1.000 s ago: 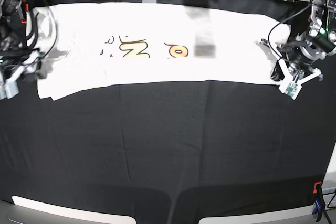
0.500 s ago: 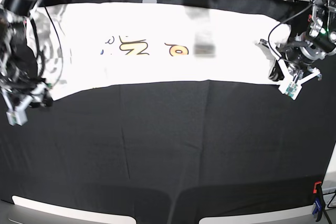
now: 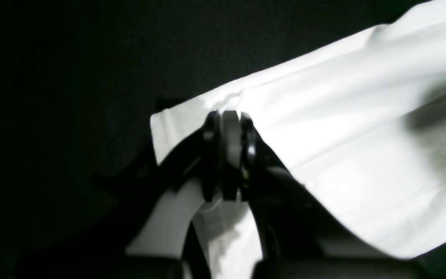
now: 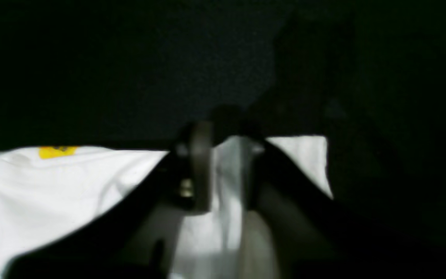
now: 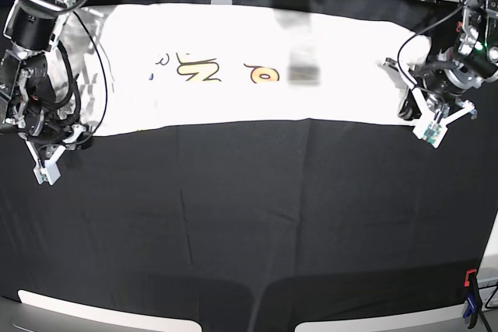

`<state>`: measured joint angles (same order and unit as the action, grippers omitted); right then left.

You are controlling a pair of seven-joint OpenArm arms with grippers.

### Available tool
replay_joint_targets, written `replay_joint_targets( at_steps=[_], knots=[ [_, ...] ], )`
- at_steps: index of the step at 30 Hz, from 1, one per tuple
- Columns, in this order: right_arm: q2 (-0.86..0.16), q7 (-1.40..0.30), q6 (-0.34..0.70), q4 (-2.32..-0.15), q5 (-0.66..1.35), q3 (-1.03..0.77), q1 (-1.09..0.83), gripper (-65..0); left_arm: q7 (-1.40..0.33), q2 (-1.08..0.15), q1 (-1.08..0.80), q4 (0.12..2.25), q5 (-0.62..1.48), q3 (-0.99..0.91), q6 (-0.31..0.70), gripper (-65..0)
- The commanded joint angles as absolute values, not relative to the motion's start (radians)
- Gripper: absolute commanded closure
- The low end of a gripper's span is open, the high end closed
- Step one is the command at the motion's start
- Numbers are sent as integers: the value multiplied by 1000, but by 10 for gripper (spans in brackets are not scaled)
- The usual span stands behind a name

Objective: Layout the t-shirt on the table in an organized manner, then fold the t-shirt properly
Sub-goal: 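Lay the folded hem flat along the collar edge with both grippers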

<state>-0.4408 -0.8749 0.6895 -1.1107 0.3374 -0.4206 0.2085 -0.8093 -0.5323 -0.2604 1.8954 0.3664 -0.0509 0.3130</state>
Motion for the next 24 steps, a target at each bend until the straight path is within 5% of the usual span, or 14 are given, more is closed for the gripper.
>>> replay_joint_targets(
  at_steps=[1, 12, 24],
  knots=[
    [-463, -859, 698, -1136, 351, -425, 232, -11, -789, -549, -252, 1911, 372, -58, 303, 0],
    [-463, -891, 698, -1308, 356, -425, 185, 0, -789, -549, -252, 1911, 372, -58, 303, 0],
    [-463, -913, 698, -1816, 479, -449, -352, 0, -789, -549, -252, 1911, 369, -58, 303, 0]
  ],
)
